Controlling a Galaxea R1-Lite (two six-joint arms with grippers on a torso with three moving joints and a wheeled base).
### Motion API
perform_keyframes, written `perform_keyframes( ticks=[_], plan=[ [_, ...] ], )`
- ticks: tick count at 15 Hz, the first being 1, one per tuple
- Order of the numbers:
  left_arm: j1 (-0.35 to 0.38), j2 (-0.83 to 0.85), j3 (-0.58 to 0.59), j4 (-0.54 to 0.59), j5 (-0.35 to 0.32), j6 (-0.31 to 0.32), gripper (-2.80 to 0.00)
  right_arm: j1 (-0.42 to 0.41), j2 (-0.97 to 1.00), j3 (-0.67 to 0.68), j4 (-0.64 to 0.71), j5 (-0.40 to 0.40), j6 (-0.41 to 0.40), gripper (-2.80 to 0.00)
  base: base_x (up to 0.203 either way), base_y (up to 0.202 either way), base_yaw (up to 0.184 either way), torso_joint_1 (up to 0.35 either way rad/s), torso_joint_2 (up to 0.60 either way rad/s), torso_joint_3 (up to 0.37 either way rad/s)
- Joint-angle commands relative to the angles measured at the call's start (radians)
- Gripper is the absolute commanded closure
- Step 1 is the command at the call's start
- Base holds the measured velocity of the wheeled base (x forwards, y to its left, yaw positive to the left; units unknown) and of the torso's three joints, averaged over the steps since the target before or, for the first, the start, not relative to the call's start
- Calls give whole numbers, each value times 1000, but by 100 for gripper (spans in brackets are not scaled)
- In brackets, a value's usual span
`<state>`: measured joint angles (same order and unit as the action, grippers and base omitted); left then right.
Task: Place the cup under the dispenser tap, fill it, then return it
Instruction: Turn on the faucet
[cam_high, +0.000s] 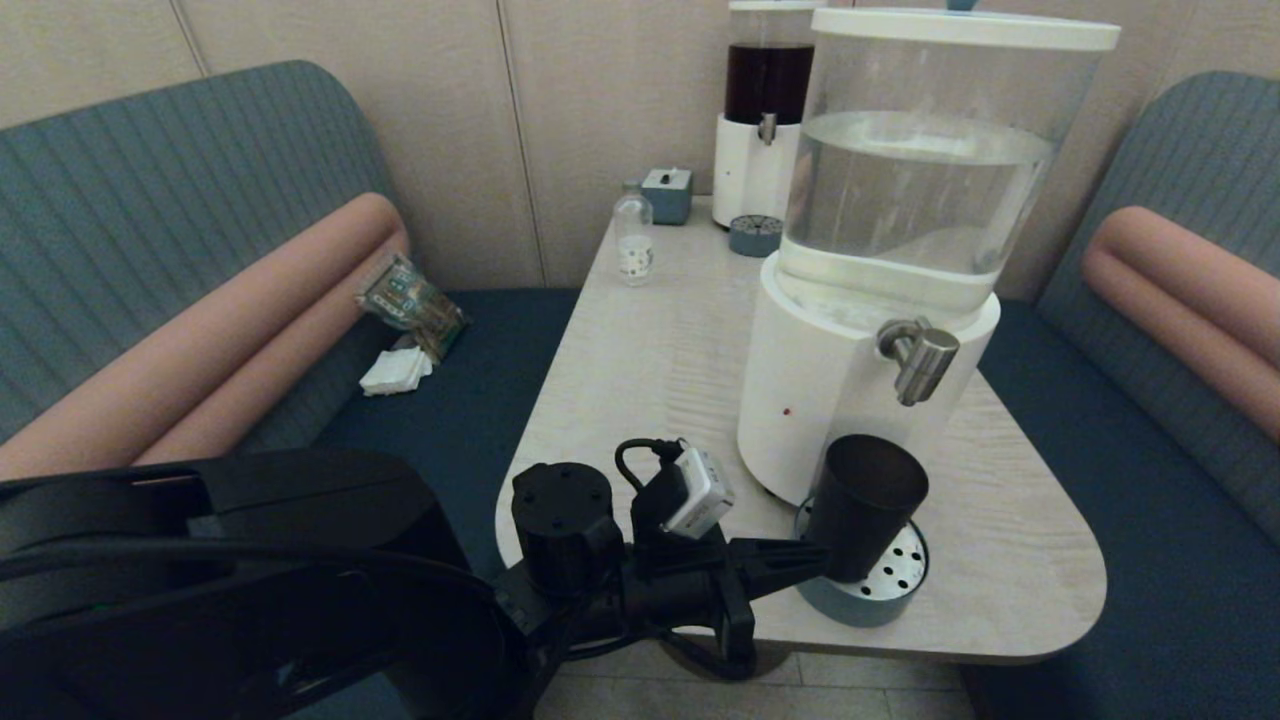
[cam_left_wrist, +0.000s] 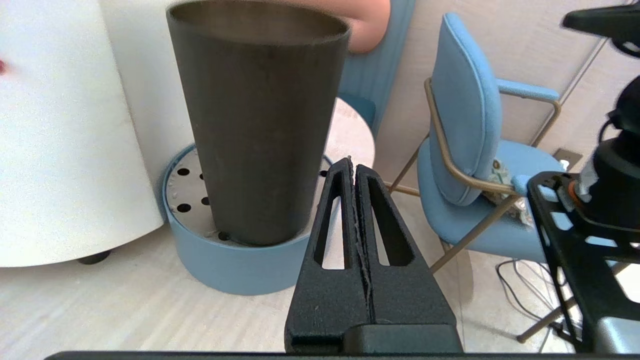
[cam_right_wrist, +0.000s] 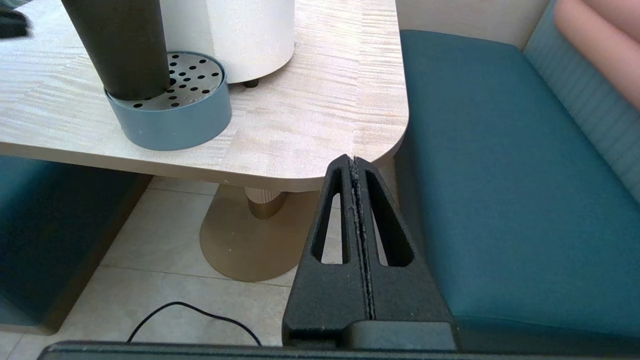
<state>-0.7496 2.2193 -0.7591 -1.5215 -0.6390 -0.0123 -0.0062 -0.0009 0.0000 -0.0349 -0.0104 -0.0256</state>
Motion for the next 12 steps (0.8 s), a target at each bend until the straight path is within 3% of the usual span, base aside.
perform_keyframes(
  ticks=[1,12],
  plan=[
    [-5,46,-23,-9,-4,-1,0,0,1,14,0,0,0,0,0,0,0,0,0,0],
    [-16,140,-133,-9,-2,-6,0,0,1,14,1,0,3,0,0,0,0,0,0,0]
  ],
)
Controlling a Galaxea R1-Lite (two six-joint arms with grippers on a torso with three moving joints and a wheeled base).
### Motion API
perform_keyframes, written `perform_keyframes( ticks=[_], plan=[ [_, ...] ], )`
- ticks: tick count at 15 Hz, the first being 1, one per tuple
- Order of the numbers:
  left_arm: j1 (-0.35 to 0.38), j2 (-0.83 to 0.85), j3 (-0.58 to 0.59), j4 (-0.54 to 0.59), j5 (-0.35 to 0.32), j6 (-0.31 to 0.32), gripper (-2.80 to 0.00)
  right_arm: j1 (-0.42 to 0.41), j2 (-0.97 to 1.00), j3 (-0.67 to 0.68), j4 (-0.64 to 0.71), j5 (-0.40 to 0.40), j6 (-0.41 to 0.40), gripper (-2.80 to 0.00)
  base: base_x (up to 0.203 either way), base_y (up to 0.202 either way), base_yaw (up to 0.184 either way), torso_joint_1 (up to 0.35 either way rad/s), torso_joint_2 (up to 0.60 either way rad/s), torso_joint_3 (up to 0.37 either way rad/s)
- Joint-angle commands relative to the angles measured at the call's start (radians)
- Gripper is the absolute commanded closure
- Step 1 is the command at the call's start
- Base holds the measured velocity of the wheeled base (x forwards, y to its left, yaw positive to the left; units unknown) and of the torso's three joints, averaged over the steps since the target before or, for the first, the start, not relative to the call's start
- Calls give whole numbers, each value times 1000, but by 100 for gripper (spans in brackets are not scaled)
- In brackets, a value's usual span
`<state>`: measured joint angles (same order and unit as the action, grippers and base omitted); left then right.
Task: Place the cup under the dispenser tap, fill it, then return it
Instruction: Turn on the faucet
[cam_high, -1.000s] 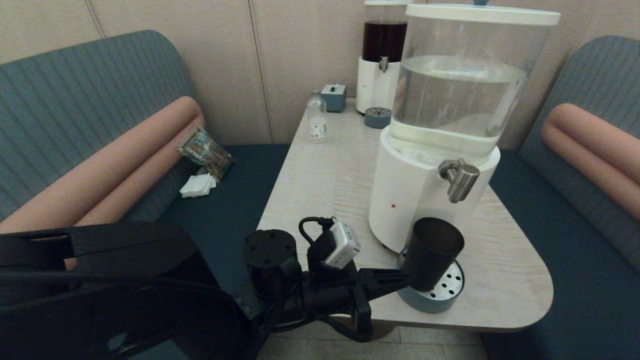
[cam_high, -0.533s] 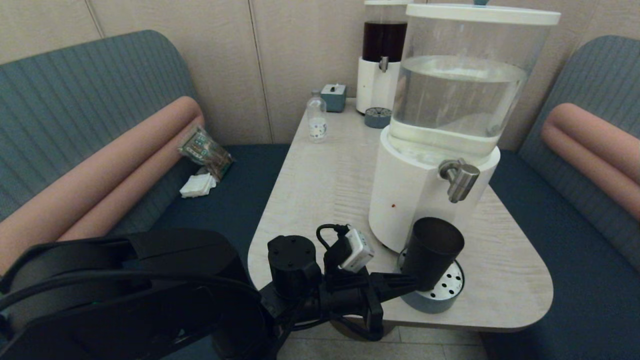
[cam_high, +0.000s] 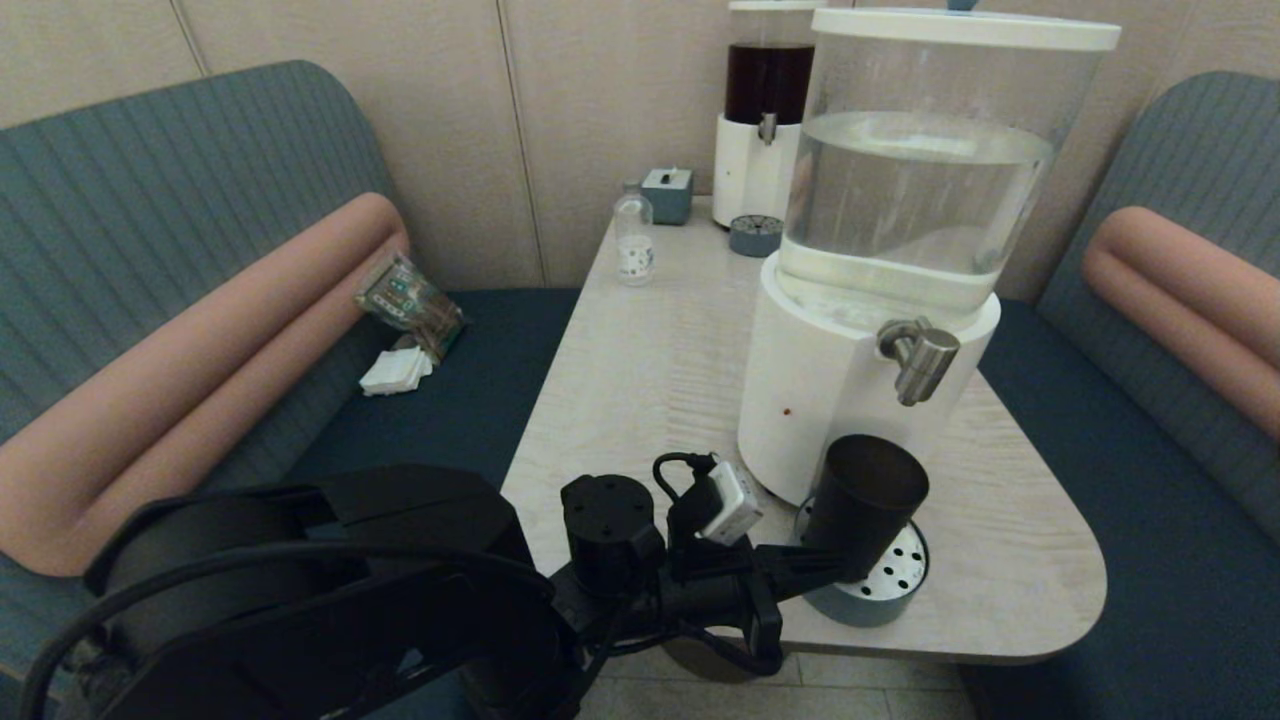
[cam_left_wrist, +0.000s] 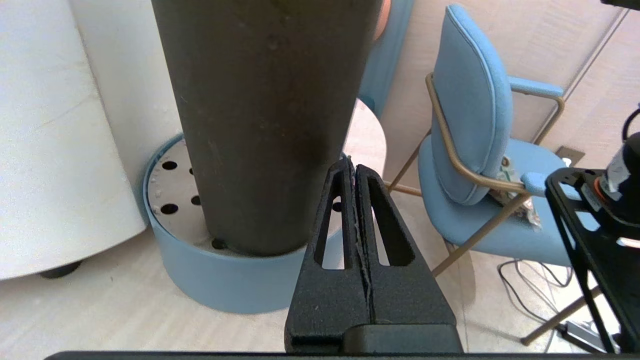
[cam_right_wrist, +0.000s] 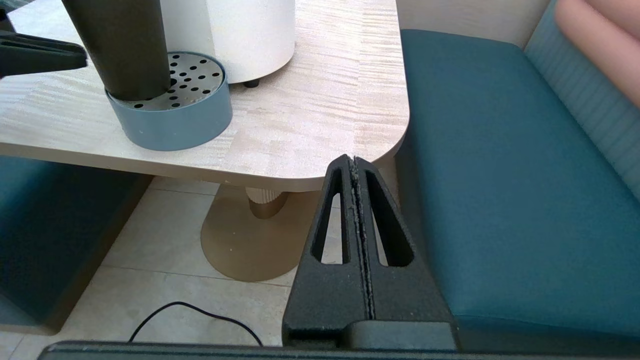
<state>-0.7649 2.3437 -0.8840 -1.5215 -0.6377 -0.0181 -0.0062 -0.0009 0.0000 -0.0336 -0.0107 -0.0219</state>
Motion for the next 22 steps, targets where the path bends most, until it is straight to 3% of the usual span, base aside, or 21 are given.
perform_keyframes(
  ticks=[1,15,18,22],
  plan=[
    [-2,22,-19,-9,-4,0,0,0,1,14,-2,0,0,0,0,0,0,0,0,0],
    [-8,96,-134,-9,-5,-2,0,0,1,14,-2,0,-1,0,0,0,0,0,0,0],
    [-16,19,-68,-9,-5,0,0,0,1,14,0,0,-1,0,0,0,0,0,0,0],
    [-38,-215,124,-9,2,-2,0,0,1,14,0,1,0,0,0,0,0,0,0,0]
  ],
)
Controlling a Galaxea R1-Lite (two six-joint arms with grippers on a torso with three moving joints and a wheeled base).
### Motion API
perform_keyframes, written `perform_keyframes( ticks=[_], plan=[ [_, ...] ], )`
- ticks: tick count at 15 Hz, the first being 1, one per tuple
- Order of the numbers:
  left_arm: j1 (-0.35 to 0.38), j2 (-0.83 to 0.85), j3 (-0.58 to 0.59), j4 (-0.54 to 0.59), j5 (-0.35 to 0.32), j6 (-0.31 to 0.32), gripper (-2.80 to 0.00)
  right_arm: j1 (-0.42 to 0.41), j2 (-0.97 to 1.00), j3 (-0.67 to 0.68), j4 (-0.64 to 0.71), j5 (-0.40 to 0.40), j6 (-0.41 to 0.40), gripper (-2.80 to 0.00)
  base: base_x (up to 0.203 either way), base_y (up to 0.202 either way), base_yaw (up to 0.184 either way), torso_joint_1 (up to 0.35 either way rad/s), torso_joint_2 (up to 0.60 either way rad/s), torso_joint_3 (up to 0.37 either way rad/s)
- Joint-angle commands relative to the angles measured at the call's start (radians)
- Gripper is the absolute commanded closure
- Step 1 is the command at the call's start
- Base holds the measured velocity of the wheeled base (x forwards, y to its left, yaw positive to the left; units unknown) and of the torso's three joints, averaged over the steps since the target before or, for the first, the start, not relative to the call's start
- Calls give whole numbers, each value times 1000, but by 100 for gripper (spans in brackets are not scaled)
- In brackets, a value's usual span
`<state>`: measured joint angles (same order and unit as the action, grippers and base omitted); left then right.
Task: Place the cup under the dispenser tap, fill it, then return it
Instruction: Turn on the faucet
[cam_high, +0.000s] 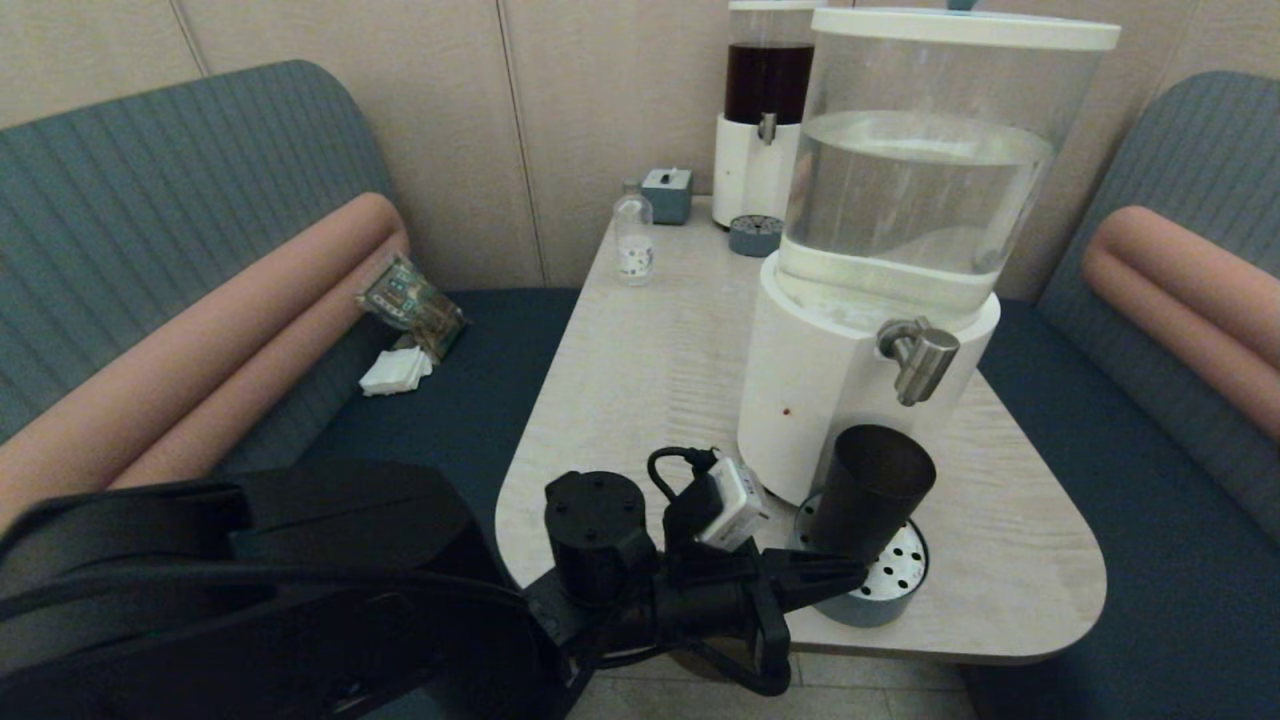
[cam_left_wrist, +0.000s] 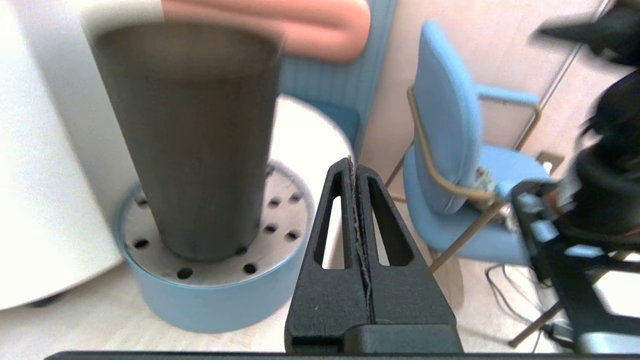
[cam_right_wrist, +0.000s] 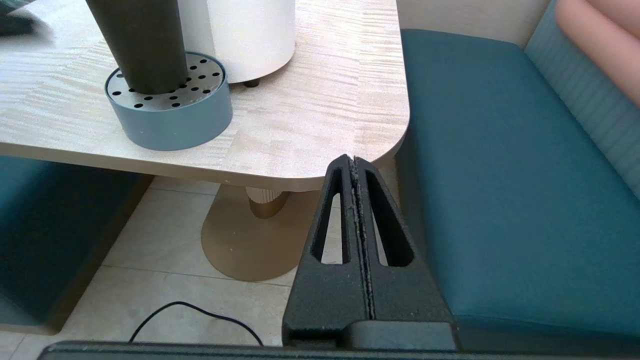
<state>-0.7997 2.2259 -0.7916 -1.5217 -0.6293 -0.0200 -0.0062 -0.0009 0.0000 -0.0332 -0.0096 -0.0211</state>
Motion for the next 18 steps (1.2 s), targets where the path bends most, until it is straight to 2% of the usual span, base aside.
perform_keyframes(
  ticks=[1,3,6,7,8,9,11,14,15,16,18],
  plan=[
    [-5,-161,81,-8,7,-4,0,0,1,14,-1,0,0,0,0,0,0,0,0,0],
    [2,-311,158,-8,89,-29,0,0,1,14,1,0,-2,0,0,0,0,0,0,0],
    [15,-536,225,-8,361,-119,0,0,1,14,1,0,-2,0,0,0,0,0,0,0],
    [38,-614,234,-6,450,-151,0,0,1,14,1,0,-2,0,0,0,0,0,0,0],
    [92,-685,245,0,500,-175,0,0,1,14,1,0,-1,0,0,0,0,0,0,0],
    [179,-728,258,5,524,-187,0,0,1,14,1,0,0,0,0,0,0,0,0,0],
    [436,-839,311,12,549,-201,0,0,1,14,-1,-1,15,0,0,0,0,0,0,0],
    [719,-1110,423,18,560,-210,0,0,1,14,-1,-1,15,0,0,0,0,0,0,0],
    [785,-1194,450,21,549,-211,0,0,1,14,-1,-1,15,0,0,0,0,0,0,0],
    [822,-1280,476,40,526,-211,0,0,1,14,-1,-1,16,0,0,0,0,0,0,0],
    [855,-1445,512,164,474,-213,0,0,1,14,-1,-8,25,0,0,0,0,0,0,0]
  ],
)
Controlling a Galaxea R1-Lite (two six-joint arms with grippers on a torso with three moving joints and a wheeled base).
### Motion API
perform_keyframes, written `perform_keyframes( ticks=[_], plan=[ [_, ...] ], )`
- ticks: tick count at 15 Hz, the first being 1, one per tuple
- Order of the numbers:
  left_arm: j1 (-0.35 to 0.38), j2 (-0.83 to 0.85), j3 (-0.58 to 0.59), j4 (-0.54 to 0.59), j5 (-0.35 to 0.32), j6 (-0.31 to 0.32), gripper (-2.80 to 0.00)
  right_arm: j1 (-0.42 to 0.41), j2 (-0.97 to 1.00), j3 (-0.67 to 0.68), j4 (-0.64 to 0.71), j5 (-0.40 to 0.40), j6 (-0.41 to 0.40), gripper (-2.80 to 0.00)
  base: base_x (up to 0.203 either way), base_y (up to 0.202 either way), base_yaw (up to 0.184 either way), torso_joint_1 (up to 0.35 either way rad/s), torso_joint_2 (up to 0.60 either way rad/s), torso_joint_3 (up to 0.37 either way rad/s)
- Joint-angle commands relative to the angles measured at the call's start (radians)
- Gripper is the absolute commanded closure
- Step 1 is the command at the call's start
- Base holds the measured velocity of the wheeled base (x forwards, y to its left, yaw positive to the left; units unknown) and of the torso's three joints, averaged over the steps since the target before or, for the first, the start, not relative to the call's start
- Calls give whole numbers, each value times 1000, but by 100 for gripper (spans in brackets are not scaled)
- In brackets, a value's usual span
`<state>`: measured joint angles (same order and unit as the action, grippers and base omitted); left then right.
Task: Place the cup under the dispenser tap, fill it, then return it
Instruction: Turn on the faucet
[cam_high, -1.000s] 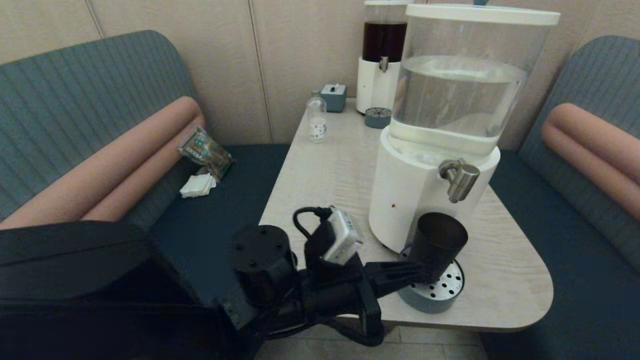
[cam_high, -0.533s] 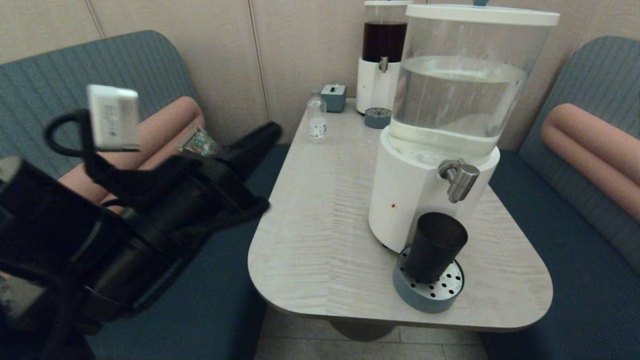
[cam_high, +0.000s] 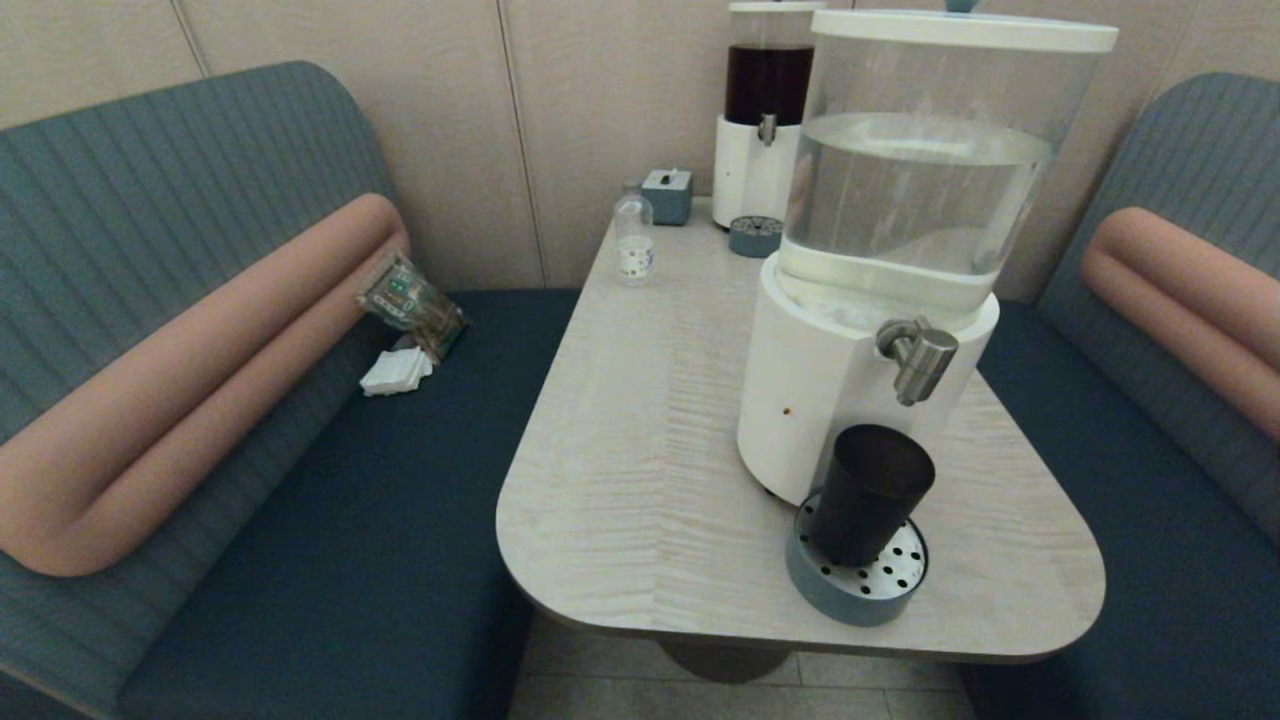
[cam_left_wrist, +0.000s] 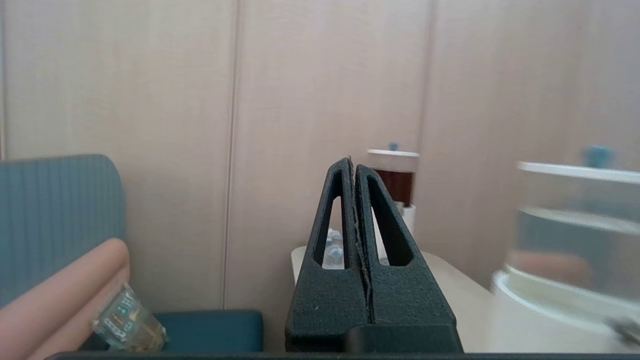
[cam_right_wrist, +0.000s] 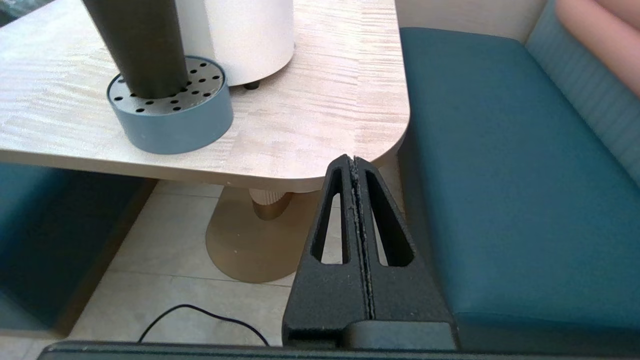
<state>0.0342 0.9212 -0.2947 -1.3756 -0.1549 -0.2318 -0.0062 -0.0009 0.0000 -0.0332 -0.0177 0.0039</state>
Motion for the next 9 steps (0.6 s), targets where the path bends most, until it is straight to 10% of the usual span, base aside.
perform_keyframes(
  ticks=[1,5,9],
  plan=[
    [29,-226,22,130,-26,-4,0,0,1,14,-1,-1,7,0,0,0,0,0,0,0],
    [38,-520,-3,658,-120,-23,0,0,1,14,-1,-2,10,0,0,0,0,0,0,0],
    [3,-657,-1,822,-151,-145,0,0,1,14,-1,-2,10,0,0,0,0,0,0,0]
  ],
)
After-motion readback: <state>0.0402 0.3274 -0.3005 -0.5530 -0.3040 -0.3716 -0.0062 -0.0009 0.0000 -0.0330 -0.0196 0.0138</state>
